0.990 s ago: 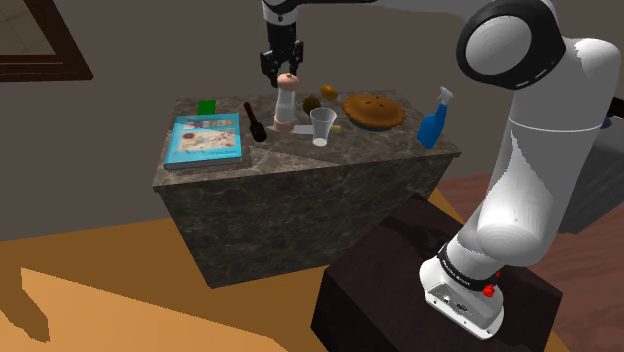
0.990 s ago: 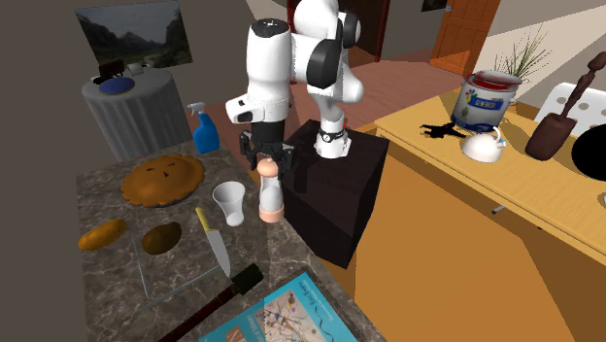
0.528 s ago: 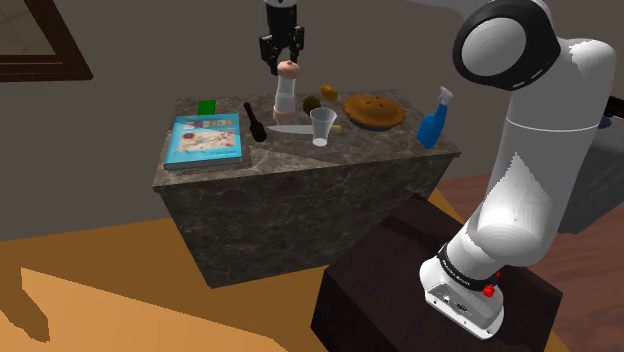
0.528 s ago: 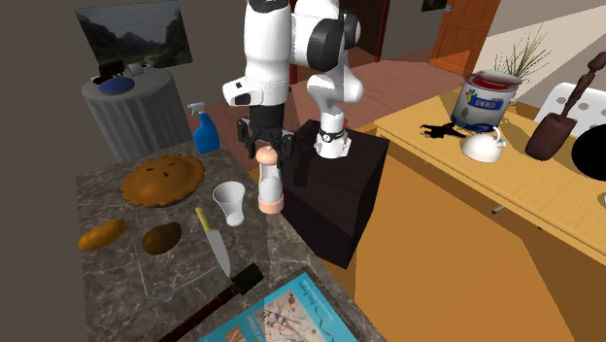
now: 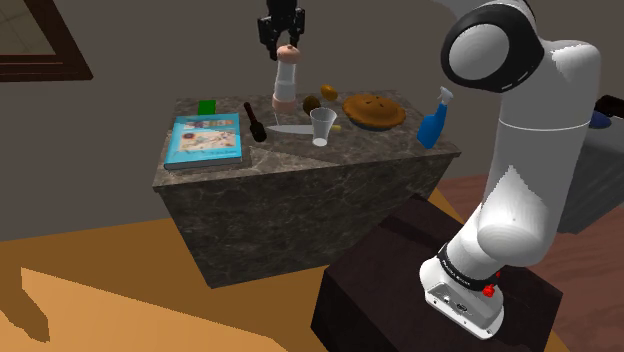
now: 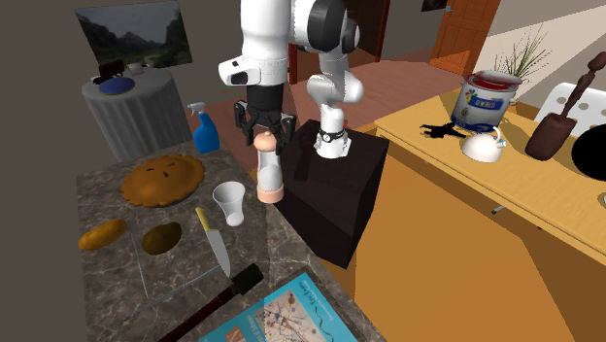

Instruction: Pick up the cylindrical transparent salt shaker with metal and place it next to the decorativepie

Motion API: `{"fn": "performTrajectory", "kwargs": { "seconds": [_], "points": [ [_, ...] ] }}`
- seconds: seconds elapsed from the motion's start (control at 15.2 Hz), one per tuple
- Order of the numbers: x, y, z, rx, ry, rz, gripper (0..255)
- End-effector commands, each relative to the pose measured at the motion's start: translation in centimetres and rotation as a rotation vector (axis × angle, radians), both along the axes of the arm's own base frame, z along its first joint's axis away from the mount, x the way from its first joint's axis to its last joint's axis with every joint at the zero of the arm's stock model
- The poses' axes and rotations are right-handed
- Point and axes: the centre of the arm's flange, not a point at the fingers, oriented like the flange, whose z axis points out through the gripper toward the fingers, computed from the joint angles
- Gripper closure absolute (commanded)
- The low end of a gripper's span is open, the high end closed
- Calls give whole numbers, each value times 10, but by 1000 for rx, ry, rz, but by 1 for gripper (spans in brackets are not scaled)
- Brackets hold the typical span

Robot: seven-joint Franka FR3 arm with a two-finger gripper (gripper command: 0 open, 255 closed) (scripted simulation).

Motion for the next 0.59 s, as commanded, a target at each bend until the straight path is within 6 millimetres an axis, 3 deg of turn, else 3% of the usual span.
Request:
{"fn": "performTrajectory", "kwargs": {
  "seconds": [0.0,0.46,0.53],
  "points": [
    [0,0,12,0,0,0,255],
    [0,0,46,0,0,0,255],
    [-7,-11,46,0,0,0,255]
  ]
}}
